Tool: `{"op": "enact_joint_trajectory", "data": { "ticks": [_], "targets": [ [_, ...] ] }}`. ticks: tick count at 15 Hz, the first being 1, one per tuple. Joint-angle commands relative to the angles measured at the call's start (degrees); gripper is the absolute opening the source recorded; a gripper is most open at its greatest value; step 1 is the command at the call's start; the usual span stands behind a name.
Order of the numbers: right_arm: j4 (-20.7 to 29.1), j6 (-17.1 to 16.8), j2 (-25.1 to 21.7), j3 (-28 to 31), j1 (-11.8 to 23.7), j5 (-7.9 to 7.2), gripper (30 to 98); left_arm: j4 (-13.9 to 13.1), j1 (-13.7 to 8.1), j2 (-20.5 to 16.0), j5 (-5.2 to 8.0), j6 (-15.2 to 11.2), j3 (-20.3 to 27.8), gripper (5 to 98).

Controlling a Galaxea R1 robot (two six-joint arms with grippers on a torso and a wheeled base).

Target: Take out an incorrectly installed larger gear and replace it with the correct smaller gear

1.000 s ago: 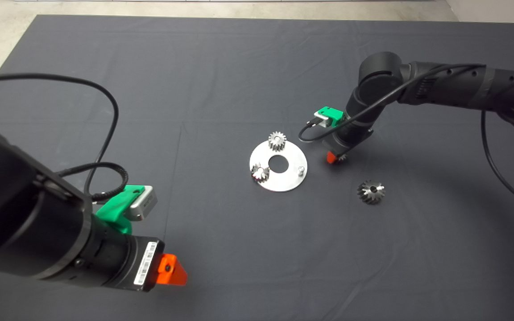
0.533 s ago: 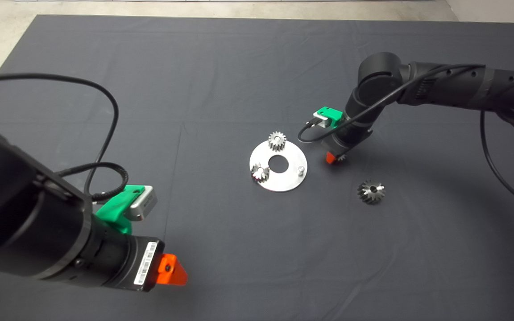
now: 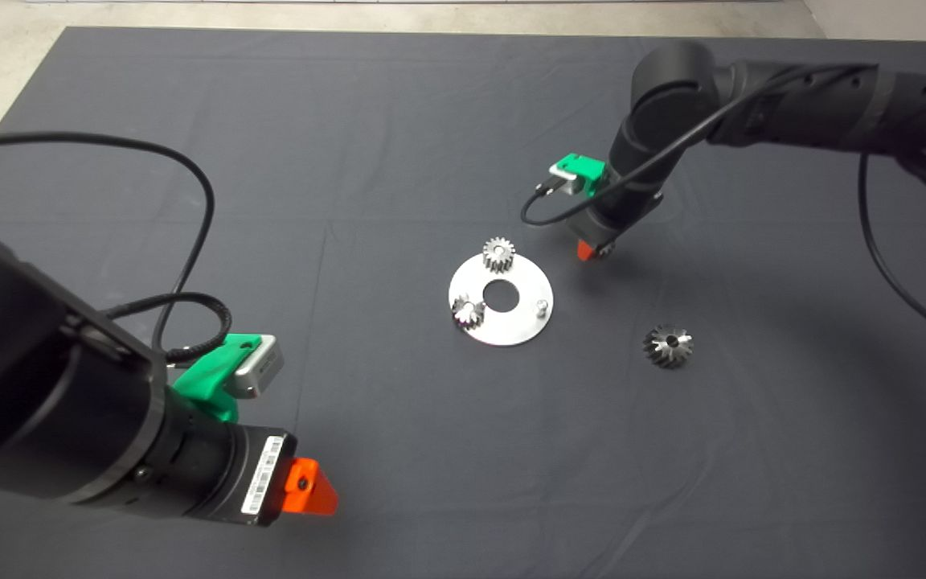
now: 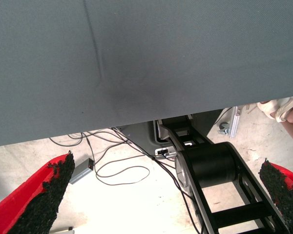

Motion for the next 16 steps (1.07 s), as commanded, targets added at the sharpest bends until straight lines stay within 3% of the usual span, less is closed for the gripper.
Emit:
{"op": "enact_joint_trajectory", "data": {
  "ticks": [1,9,13,16],
  "targets": [
    [-0.1,0.1,3.0,-1.6,3.6,-2.24,41.4,-1.1,-0.4,0.0,0.02,0.0,0.8,97.7],
    [10.5,0.1,6.5,-5.5,4.8,-4.08,41.4,-1.1,-0.4,0.0,-0.07,0.0,0.8,97.7],
    [15.0,0.2,7.0,-5.5,4.8,-4.08,41.3,-1.1,-0.4,0.0,0.02,0.0,0.8,97.7],
    [15.5,0.4,9.1,-4.9,4.8,-4.43,41.3,-1.1,-0.4,0.0,0.02,0.0,0.8,97.7]
  ]
}}
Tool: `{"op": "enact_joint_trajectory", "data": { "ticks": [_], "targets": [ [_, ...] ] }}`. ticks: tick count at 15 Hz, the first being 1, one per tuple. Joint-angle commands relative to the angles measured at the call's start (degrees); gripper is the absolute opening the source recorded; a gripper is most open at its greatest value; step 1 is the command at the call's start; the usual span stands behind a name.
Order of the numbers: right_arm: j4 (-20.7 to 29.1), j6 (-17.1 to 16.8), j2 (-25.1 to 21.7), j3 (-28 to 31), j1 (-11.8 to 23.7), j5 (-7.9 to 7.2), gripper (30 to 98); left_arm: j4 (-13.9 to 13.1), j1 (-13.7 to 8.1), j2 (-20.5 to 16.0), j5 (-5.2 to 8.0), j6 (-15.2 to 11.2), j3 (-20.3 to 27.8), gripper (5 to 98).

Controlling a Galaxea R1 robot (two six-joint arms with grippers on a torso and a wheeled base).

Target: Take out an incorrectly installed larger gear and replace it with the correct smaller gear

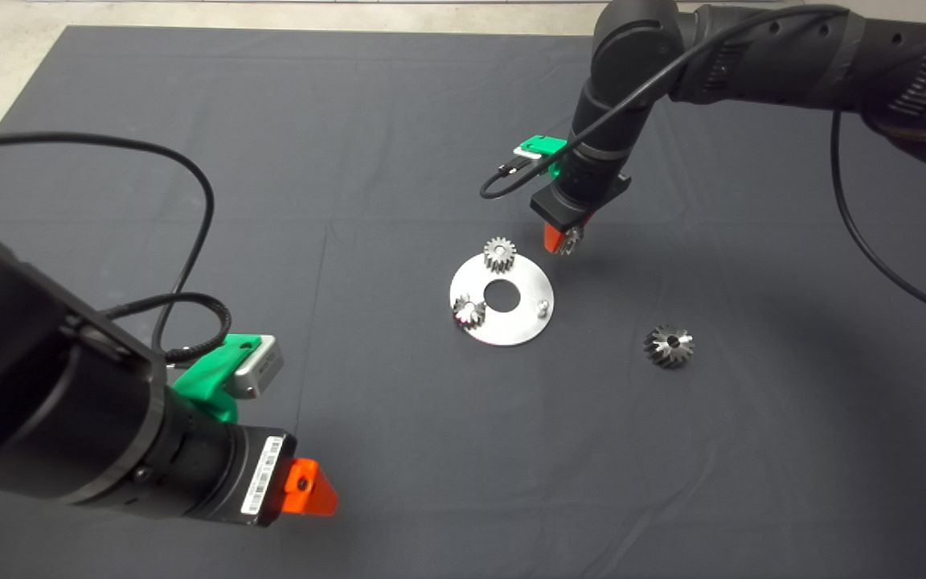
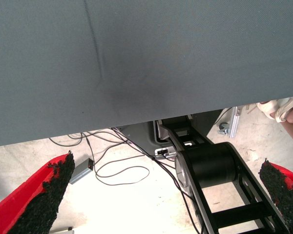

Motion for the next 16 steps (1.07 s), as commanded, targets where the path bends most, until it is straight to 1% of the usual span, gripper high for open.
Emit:
{"op": "enact_joint_trajectory", "data": {
  "ticks": [1,3,6,9,11,14,16],
  "targets": [
    [4.3,0.4,3.0,0.6,2.2,-4.77,41.3,-1.1,-0.4,0.0,0.01,0.0,0.8,97.7],
    [4.2,0.5,3.8,0.8,2.1,-4.94,41.3,-1.1,-0.4,0.0,0.01,0.0,0.9,97.7],
    [4.1,0.9,3.8,4.8,2.1,-5.21,41.3,-1.1,-0.4,0.0,0.01,-0.1,0.9,97.7],
    [4.1,0.9,3.4,6.1,2.0,-5.57,41.3,-1.1,-0.4,0.0,0.01,-0.1,0.9,97.7],
    [3.2,0.5,3.0,9.1,2.0,-6.0,41.3,-1.1,-0.4,0.0,0.01,-0.1,0.9,97.7],
    [1.7,-0.5,2.8,10.4,1.9,-6.35,41.2,-1.1,-0.4,0.0,0.01,-0.1,0.9,97.7],
    [0.7,-3.6,2.7,10.4,1.9,-6.44,41.2,-1.1,-0.4,0.0,0.01,-0.1,0.9,97.7]
  ]
}}
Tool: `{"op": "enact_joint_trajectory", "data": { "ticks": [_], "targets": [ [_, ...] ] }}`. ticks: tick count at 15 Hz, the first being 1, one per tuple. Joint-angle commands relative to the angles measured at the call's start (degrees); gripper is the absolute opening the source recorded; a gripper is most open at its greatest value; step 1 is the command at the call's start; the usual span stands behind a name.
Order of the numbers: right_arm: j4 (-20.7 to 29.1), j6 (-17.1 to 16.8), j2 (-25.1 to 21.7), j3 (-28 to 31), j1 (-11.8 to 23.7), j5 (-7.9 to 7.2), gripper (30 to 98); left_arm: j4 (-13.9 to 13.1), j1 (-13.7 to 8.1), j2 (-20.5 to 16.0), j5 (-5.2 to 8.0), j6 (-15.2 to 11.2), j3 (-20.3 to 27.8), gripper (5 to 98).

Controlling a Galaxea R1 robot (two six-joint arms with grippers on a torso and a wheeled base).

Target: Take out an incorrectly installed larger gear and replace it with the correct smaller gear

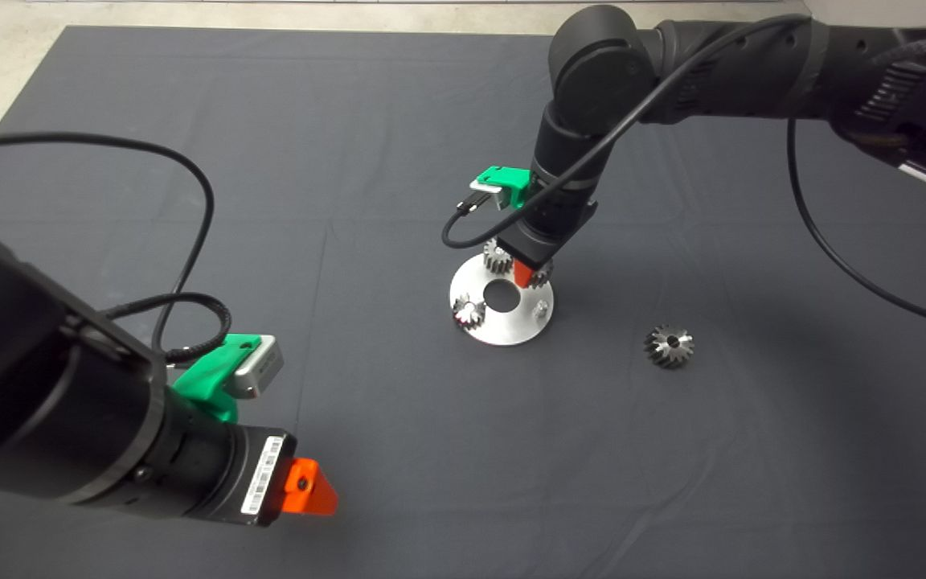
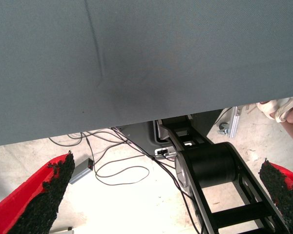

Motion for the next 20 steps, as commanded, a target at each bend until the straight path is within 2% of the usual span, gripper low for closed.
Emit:
{"op": "enact_joint_trajectory", "data": {
  "ticks": [1,5,11,20],
  "targets": [
    [-1.9,-5.0,-0.4,1.9,1.9,-6.39,41.2,-1.1,-0.3,0.0,0.01,-0.1,0.9,97.7],
    [-8.6,-10.2,-0.4,2.9,1.8,-6.39,41.2,-1.1,-0.3,0.0,0.01,-0.1,0.9,97.7],
    [-9.0,-13.2,-1.7,2.8,1.0,-6.56,41.2,-1.2,0.2,0.0,0.01,-0.2,0.9,97.7],
    [-8.6,-13.7,-4.6,5.9,-2.0,-7.27,41.4,-1.1,0.3,0.0,0.01,-0.3,0.9,97.7]
  ]
}}
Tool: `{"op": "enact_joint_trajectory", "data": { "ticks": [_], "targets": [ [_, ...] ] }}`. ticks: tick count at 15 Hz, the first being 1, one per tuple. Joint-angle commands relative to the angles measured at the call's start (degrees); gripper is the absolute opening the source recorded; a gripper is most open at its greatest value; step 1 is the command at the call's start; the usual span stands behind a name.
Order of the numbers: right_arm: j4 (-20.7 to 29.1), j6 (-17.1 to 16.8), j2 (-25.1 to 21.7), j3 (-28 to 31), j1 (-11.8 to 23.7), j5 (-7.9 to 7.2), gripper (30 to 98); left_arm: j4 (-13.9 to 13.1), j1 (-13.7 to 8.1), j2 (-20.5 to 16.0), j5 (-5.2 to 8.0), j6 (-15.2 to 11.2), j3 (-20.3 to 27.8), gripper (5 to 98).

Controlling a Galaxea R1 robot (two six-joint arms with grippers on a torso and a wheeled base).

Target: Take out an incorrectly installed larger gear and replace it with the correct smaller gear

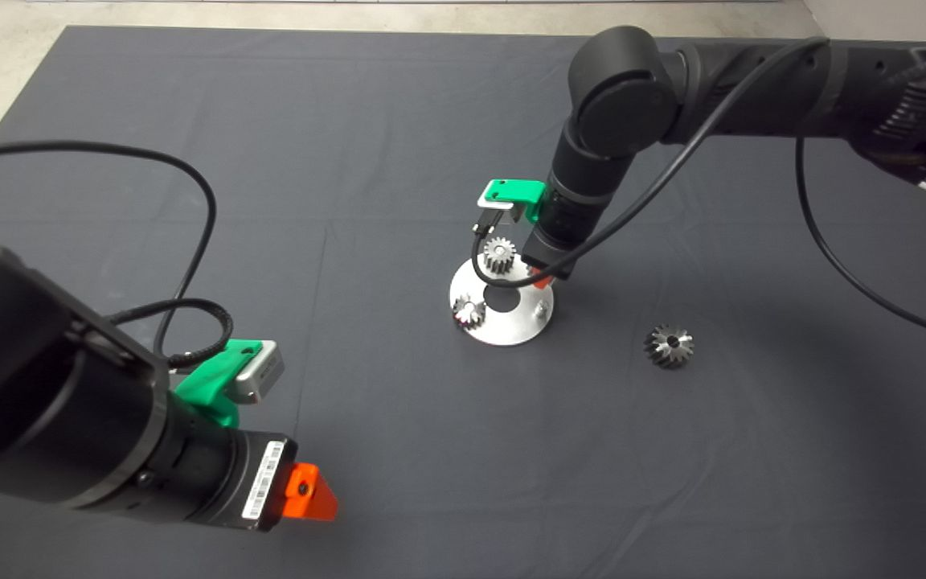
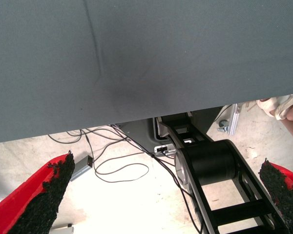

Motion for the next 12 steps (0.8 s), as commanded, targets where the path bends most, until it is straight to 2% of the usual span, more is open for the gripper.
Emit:
{"op": "enact_joint_trajectory", "data": {
  "ticks": [1,12],
  "targets": [
    [-1.4,-0.7,-1.0,2.0,0.0,-7.1,41.3,-1.1,-0.5,0.0,-0.01,-0.3,0.9,97.7],
    [-1.5,-0.9,-0.9,2.1,-1.8,-7.1,41.2,-1.1,-0.5,0.0,-0.01,-0.2,0.9,97.7]
  ]
}}
